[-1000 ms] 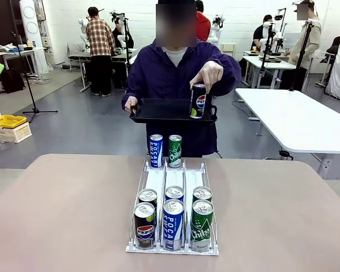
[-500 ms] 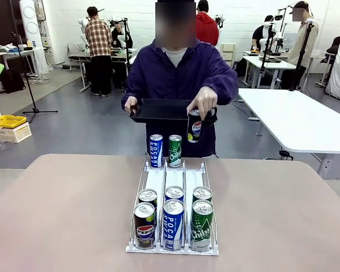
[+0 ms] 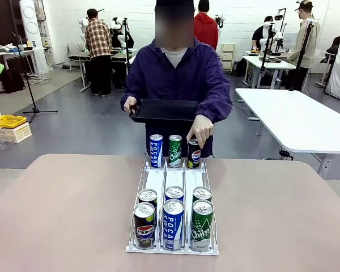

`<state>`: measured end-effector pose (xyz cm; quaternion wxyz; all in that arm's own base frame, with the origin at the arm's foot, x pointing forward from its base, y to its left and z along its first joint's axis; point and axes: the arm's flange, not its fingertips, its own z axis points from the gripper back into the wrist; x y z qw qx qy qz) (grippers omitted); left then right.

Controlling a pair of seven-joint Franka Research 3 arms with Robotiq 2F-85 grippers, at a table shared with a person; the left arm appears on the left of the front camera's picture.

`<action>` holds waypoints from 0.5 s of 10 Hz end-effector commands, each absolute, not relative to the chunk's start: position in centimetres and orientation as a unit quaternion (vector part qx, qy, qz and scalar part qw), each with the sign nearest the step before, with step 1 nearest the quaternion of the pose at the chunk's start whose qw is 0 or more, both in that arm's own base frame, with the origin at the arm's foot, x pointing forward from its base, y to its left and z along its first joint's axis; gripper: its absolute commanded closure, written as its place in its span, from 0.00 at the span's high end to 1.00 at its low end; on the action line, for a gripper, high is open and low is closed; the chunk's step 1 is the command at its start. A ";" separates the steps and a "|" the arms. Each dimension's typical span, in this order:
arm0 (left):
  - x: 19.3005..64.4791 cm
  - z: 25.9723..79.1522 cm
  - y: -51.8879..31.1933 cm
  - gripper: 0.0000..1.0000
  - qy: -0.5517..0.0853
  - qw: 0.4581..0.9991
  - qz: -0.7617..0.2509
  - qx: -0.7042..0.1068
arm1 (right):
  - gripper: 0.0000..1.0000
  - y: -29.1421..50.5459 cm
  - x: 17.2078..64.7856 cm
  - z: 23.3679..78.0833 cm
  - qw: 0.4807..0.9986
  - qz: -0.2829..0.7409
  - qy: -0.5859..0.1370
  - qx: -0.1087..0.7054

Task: Retrieve and hand over the desired beverage to the person.
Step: Pick up a can of the same type that the person held from the Automatic Can Dispenser.

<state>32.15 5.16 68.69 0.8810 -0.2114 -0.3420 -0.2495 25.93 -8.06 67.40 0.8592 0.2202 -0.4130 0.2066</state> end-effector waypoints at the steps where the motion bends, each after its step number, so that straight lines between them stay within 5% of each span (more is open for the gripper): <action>1: 32.2 68.8 5.3 1.00 -0.342 0.879 -0.257 -0.210 | 1.00 -8.0 26.0 67.4 0.858 0.207 -0.414 0.221; 5: 32.2 68.8 5.3 1.00 -0.342 0.879 -0.257 -0.210 | 1.00 -8.0 26.0 67.4 0.858 0.207 -0.414 0.221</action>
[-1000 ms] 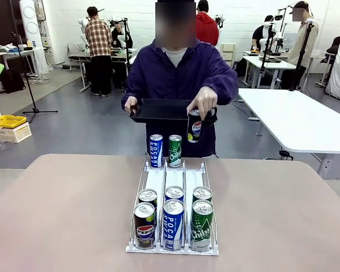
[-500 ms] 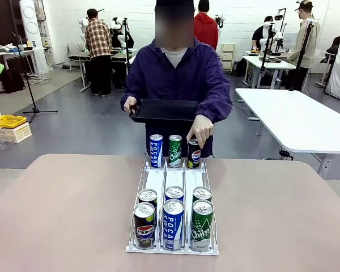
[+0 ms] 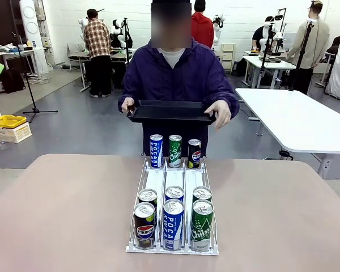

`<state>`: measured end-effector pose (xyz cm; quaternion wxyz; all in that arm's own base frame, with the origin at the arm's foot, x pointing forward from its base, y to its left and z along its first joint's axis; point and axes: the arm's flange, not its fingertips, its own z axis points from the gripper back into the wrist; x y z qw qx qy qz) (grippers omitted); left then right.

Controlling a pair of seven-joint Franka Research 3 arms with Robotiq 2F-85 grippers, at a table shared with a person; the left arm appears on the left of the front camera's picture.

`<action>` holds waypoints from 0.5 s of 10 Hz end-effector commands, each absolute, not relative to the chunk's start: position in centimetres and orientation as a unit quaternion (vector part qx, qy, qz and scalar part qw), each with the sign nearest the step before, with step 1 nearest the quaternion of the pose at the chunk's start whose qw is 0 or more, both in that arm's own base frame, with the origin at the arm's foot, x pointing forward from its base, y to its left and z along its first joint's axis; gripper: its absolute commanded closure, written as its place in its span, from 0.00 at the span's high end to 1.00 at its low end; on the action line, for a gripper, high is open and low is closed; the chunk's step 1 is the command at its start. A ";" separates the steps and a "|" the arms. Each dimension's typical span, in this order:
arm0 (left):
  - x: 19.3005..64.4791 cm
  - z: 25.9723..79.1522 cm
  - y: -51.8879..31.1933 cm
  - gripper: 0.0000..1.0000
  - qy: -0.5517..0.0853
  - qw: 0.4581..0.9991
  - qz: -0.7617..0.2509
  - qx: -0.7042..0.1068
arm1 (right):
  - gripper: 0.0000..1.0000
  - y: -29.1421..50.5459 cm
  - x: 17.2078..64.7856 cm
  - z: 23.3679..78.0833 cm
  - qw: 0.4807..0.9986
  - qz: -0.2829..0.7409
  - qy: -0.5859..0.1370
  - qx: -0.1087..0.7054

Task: Retrieve and hand over the desired beverage to the person.
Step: Pick up a can of the same type that the person held from the Automatic Can Dispenser.

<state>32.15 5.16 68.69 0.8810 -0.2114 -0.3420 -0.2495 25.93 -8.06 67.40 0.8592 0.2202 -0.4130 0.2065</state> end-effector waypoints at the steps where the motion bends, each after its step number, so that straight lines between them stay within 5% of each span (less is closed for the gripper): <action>1: 32.2 68.8 5.3 1.00 -0.342 0.879 -0.257 -0.210 | 1.00 -8.0 26.0 67.4 0.858 0.207 -0.414 0.221; 3: 32.1 68.7 5.2 1.00 -0.342 0.881 -0.250 -0.211 | 1.00 -8.0 26.0 67.4 0.858 0.207 -0.414 0.221; 5: 32.4 67.4 -4.8 1.00 -0.228 0.916 -0.308 -0.116 | 1.00 -8.0 26.0 67.4 0.858 0.207 -0.414 0.221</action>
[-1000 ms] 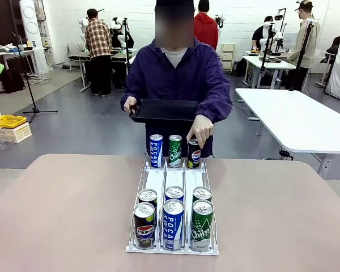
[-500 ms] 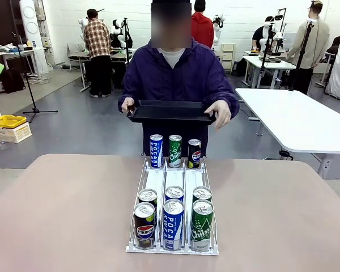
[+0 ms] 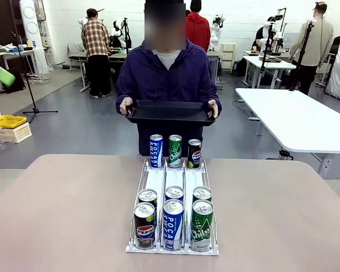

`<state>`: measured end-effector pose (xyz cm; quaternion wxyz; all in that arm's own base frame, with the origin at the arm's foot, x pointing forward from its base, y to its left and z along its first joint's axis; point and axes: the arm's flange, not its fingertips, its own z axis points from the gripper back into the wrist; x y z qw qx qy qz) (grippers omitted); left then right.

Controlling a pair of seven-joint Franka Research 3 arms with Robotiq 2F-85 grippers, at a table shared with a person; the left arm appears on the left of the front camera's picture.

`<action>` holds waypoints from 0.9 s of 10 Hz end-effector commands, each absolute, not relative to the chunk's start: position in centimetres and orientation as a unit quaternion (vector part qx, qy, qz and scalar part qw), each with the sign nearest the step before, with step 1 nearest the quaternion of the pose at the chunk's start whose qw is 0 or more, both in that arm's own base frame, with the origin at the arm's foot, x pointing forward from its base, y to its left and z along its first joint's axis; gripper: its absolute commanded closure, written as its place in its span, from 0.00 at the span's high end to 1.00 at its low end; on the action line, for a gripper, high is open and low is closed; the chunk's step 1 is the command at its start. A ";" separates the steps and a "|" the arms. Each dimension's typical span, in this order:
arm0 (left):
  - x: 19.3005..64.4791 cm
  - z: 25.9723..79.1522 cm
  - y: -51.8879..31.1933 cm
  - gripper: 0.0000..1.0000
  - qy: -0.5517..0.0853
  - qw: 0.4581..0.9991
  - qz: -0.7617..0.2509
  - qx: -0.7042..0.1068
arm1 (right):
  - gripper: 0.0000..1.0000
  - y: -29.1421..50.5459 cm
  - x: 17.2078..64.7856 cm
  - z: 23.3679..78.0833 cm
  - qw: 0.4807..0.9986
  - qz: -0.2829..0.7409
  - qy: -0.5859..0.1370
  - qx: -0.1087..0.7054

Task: Retrieve and hand over the desired beverage to the person.
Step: Pick up a can of the same type that the person held from the Automatic Can Dispenser.

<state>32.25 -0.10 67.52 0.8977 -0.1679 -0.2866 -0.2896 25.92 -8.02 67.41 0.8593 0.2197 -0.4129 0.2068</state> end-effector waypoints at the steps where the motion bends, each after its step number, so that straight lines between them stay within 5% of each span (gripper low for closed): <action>1: 32.3 66.8 -9.9 1.00 -0.160 0.922 -0.339 -0.094 | 1.00 -8.0 26.0 67.4 0.858 0.207 -0.414 0.221; 2: 31.6 65.4 -15.5 1.00 -0.085 0.925 -0.366 -0.053 | 1.00 -8.0 26.0 67.4 0.858 0.207 -0.414 0.221; 4: 29.3 62.0 -24.1 1.00 -0.068 0.965 -0.249 0.052 | 1.00 -8.0 26.0 67.4 0.858 0.207 -0.414 0.221; 7: 27.4 58.8 -30.2 1.00 -0.073 0.994 -0.062 0.043 | 1.00 -8.0 26.0 67.4 0.858 0.207 -0.414 0.221; 9: 28.3 58.3 -30.2 1.00 -0.071 0.997 -0.031 -0.002 | 1.00 -8.0 26.0 67.4 0.858 0.207 -0.414 0.221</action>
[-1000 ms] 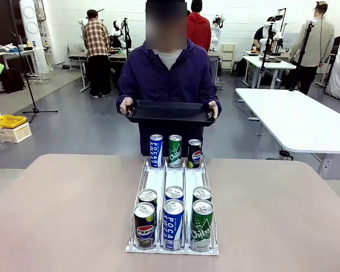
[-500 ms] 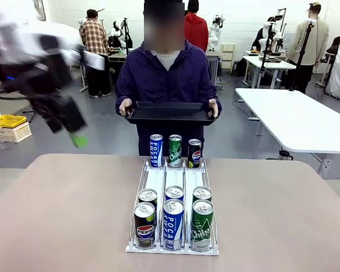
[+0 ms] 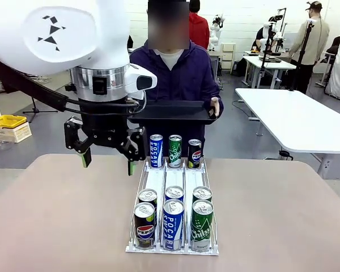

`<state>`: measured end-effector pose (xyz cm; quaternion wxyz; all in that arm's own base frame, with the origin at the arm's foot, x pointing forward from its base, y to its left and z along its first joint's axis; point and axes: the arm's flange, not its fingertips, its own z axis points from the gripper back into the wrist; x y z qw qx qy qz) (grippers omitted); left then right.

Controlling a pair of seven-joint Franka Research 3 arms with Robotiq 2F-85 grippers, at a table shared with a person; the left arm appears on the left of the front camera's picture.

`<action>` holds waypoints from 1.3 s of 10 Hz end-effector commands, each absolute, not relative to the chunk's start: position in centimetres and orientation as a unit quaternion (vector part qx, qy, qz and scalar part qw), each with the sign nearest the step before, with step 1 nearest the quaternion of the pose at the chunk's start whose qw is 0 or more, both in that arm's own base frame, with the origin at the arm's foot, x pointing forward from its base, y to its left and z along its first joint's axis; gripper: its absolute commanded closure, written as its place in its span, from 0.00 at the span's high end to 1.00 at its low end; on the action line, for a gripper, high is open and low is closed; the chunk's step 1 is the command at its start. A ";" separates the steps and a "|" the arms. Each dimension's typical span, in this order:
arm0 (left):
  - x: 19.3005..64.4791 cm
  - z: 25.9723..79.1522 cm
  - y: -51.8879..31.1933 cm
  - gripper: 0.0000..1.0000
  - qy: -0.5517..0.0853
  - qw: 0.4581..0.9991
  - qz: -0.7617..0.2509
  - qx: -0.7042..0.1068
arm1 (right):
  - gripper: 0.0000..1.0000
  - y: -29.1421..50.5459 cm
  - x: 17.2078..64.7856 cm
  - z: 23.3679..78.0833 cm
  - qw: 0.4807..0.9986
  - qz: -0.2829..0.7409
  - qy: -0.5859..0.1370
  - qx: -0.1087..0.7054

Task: Retrieve and hand over the desired beverage to the person.
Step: Pick up a can of the same type that the person held from the Automatic Can Dispenser.

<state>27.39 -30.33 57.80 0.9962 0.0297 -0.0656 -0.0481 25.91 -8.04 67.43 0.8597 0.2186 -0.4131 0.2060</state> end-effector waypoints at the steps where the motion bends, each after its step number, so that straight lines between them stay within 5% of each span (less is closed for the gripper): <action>1: 29.1 58.3 -29.8 1.00 -0.073 0.997 -0.012 -0.023 | 1.00 -8.0 26.0 67.4 0.858 0.207 -0.414 0.221; 9: 28.4 57.9 -30.3 1.00 -0.062 0.998 -0.029 0.001 | 1.00 -8.0 26.0 67.4 0.858 0.207 -0.414 0.221; 13: 27.7 51.6 -32.2 1.00 -0.060 0.996 -0.066 -0.012 | 1.00 -8.0 26.0 67.4 0.858 0.207 -0.414 0.221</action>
